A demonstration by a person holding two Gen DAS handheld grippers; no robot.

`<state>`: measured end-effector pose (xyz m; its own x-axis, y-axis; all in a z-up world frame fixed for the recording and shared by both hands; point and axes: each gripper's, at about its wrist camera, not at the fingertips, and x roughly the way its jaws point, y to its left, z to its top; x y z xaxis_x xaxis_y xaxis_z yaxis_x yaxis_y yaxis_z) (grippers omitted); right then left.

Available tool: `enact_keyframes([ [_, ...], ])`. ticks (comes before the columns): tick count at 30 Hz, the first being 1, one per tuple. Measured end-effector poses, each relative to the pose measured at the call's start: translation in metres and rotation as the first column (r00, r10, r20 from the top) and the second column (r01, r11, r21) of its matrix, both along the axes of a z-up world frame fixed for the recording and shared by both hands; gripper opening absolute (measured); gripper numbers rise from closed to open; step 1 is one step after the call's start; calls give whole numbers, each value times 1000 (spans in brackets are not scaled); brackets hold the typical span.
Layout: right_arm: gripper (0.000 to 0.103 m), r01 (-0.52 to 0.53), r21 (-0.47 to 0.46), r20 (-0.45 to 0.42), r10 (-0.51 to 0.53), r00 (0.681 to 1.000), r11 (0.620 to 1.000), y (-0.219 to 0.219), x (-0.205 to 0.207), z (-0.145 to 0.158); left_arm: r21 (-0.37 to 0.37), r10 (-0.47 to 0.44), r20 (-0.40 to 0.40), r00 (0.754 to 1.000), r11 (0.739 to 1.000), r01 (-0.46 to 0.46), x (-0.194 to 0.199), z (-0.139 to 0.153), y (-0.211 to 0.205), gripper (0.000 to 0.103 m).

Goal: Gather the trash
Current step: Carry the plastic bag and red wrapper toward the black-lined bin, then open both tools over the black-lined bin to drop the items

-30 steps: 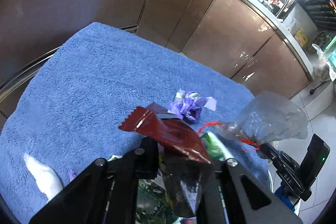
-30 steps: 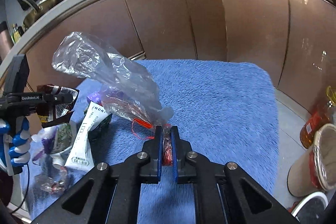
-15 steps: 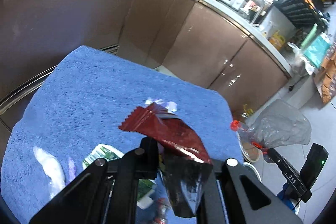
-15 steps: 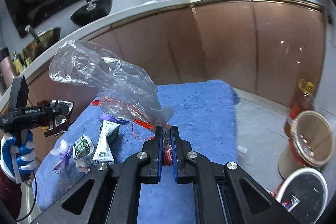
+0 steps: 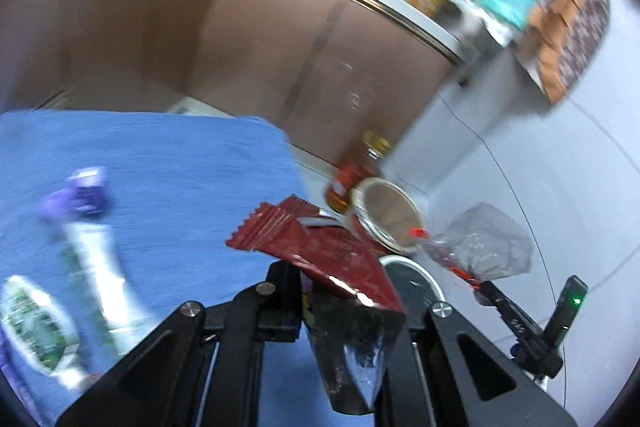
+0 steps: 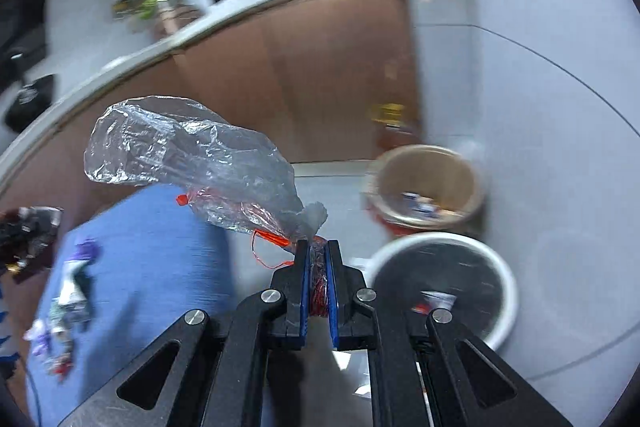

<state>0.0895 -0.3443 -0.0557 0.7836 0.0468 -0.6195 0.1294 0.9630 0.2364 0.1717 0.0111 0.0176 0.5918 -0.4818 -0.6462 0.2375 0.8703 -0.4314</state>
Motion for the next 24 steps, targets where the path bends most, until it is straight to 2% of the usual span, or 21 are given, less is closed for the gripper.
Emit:
enact_keyframes([
  [6,7,126,-94,-88,-135,987,988,-39,0,-33,54,-202,-18,979,978,203,28,-13,-121,9],
  [12,8,205,-123,-181,-225,957,971,-69,12,-72,79,-363,-89,927,926,370,50,-51,-235,9],
  [18,9,248,-124,-260,-273,926,961,-95,27,-107,97,-412,-169,895,897,431,65,-96,-306,9],
  [20,9,254,-119,-272,-277,922,960,-101,30,-116,94,-422,-190,887,891,444,68,-108,-314,9],
  [21,12,256,-120,-275,-279,920,959,-102,32,-118,93,-425,-203,882,888,450,71,-117,-322,9],
  [24,31,267,-105,-288,-286,914,958,-105,36,-124,91,-430,-220,876,884,458,75,-133,-331,11],
])
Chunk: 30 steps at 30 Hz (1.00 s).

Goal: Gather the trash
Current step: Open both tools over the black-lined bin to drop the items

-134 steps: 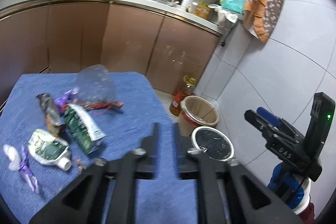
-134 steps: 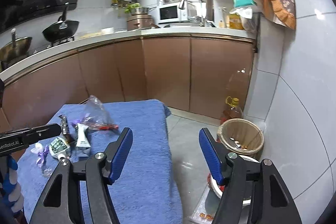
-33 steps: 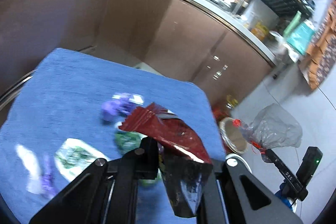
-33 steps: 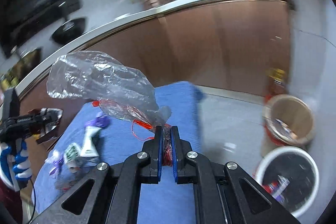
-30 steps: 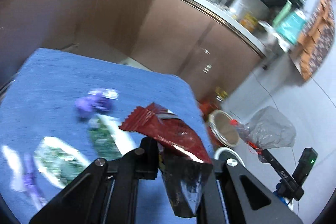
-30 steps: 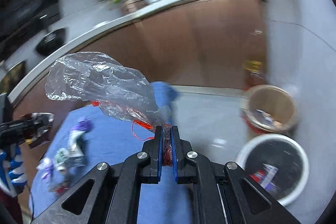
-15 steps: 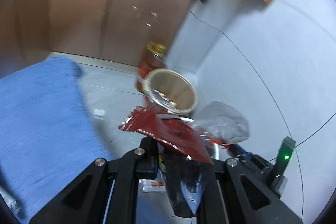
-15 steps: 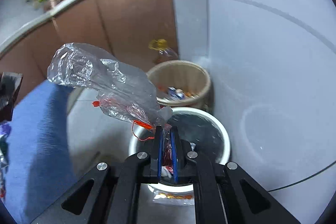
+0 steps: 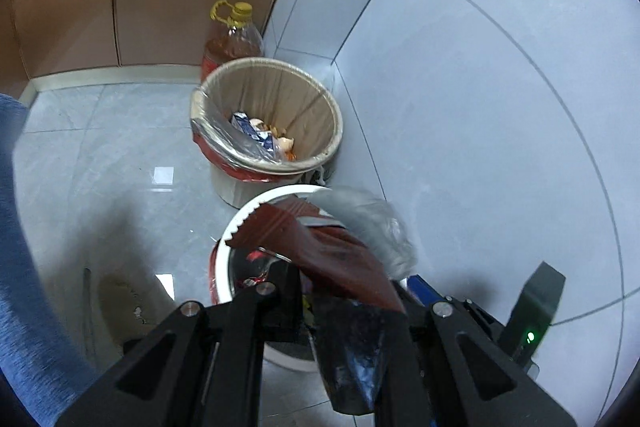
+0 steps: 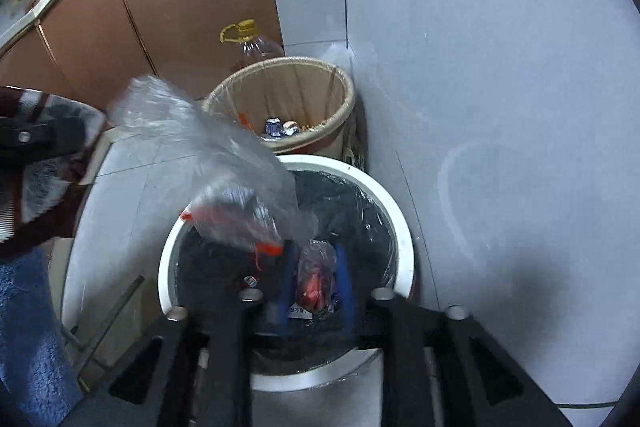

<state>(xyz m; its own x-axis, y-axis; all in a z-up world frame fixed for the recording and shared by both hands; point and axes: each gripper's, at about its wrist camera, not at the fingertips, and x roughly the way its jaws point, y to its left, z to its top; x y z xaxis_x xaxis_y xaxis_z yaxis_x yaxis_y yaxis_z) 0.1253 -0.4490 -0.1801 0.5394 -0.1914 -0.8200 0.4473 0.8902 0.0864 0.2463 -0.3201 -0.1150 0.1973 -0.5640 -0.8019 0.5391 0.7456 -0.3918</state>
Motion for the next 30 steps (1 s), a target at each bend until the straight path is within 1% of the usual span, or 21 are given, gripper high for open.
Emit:
enact_keyframes([
  [1,36,7,1,-1,-7,1000,1000,-1,0,-2,2,-6,-8,1000,1000,6,2,-4,-5,11],
  [7,43,31,4,-13,-31,999,999,-3,-10,-9,29,-37,-17,999,999,37,2,-19,-26,12],
  [9,44,37,4,-19,-37,999,999,-1,-16,-10,34,-43,-22,999,998,44,2,-23,-29,22],
  [10,44,39,5,-21,-39,999,999,0,-19,-10,32,-44,-23,999,998,45,1,-24,-30,36],
  [11,44,39,2,-24,-39,999,999,2,-21,-10,29,-45,-23,999,999,46,0,-24,-30,46],
  [16,46,35,3,-38,-35,999,999,7,-28,-12,12,-55,-25,998,998,56,-2,-20,-28,46],
  [22,46,29,3,-24,-29,999,1000,12,-32,-6,-9,-39,-16,999,999,39,-7,-9,-13,46],
  [24,46,25,-1,-10,-25,1000,1000,14,-31,-2,-14,-30,1,1000,999,30,-11,-1,-5,46],
  [27,50,21,-6,17,-21,1000,1000,20,-33,10,-24,-10,35,999,1000,11,-19,14,10,46],
  [30,51,16,-19,53,-15,998,1000,27,-36,25,-34,15,89,996,999,-12,-30,34,28,46],
])
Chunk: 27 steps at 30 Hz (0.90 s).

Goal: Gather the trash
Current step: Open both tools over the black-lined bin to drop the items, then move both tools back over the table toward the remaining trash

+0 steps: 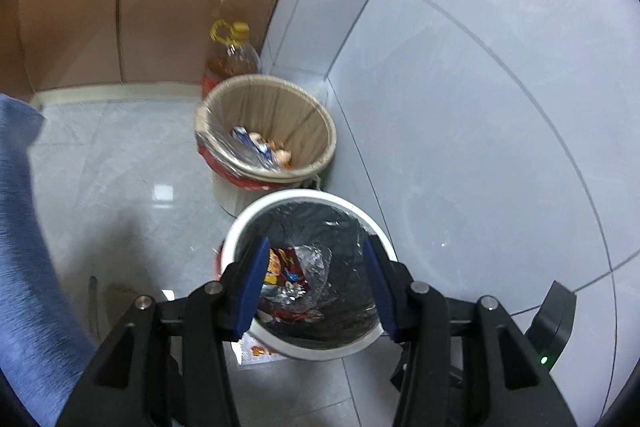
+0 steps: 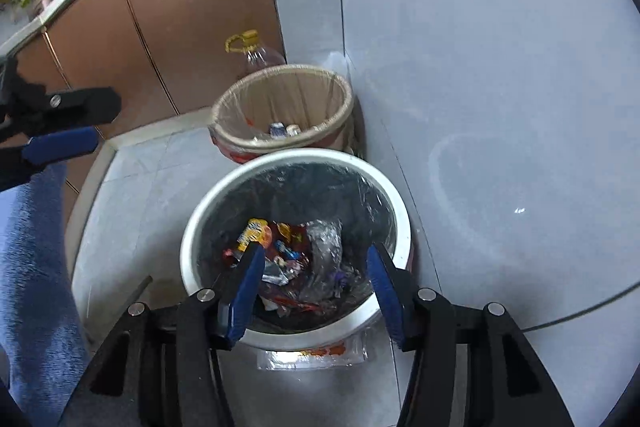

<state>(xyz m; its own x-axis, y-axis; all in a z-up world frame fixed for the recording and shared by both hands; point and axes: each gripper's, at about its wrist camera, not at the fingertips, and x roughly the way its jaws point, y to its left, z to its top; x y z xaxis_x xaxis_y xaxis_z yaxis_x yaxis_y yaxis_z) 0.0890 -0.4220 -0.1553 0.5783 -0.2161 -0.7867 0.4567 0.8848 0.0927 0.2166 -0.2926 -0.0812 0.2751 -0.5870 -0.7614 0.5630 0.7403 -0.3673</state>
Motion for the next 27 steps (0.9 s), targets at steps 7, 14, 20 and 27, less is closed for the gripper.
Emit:
enact_keyframes([
  [7,56,-39,-47,81,43,996,998,28,-10,42,-37,101,149,984,995,-96,-33,45,56,46],
  [14,57,-107,-93,174,122,977,990,66,-23,88,-46,174,263,949,985,-168,-69,87,116,46],
  [20,58,-174,-117,235,198,952,978,94,-33,117,-36,231,310,922,972,-231,-93,109,165,46],
  [27,60,-252,-157,276,287,917,955,127,-41,141,-48,298,340,892,953,-300,-120,126,225,47],
])
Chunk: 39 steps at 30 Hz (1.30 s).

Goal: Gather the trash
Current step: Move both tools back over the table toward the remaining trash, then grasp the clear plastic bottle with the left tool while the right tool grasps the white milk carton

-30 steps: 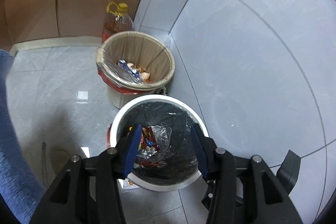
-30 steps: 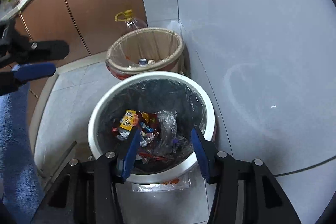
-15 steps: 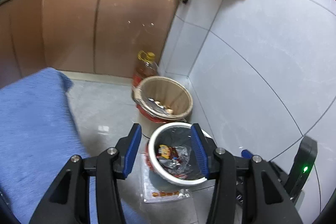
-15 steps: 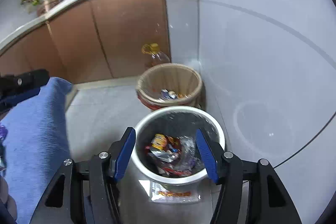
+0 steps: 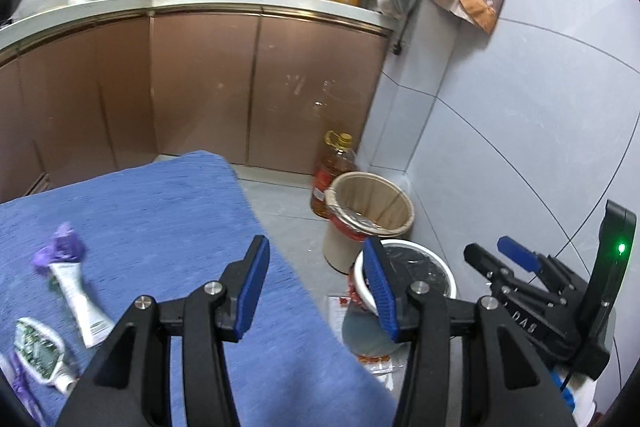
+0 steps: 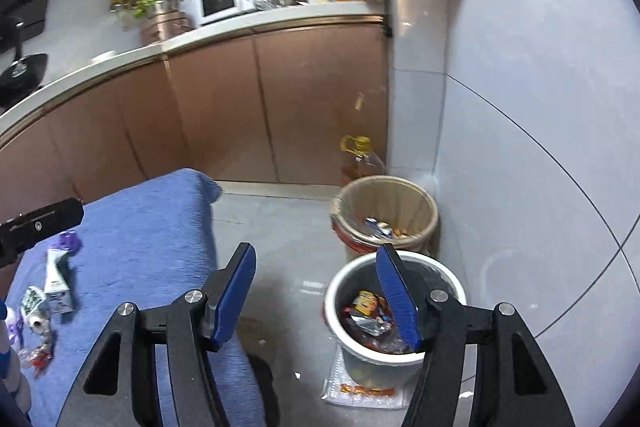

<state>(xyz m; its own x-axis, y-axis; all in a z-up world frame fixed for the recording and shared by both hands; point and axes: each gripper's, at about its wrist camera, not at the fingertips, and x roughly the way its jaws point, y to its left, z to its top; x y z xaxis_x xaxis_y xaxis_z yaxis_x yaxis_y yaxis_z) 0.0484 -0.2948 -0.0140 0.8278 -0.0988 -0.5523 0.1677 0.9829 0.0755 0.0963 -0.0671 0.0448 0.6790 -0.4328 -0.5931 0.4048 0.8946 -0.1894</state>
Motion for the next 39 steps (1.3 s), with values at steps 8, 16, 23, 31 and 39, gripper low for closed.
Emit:
enact_keyframes([
  [8,61,-119,-21,29,119,992,993,42,-4,12,24,54,18,998,998,-55,-36,-4,55,47],
  [16,61,-202,-32,36,203,979,979,77,-12,19,31,112,20,993,993,-113,-66,-20,102,47],
  [23,63,-265,-47,13,266,964,963,104,-9,16,60,166,-8,986,984,-165,-81,-58,140,47],
  [31,64,-337,-40,-32,336,941,941,131,4,2,6,237,-48,970,972,-237,-91,-83,190,47],
  [39,65,-415,-19,-91,412,907,910,161,22,-22,28,205,-78,976,979,-203,-88,-103,204,47],
])
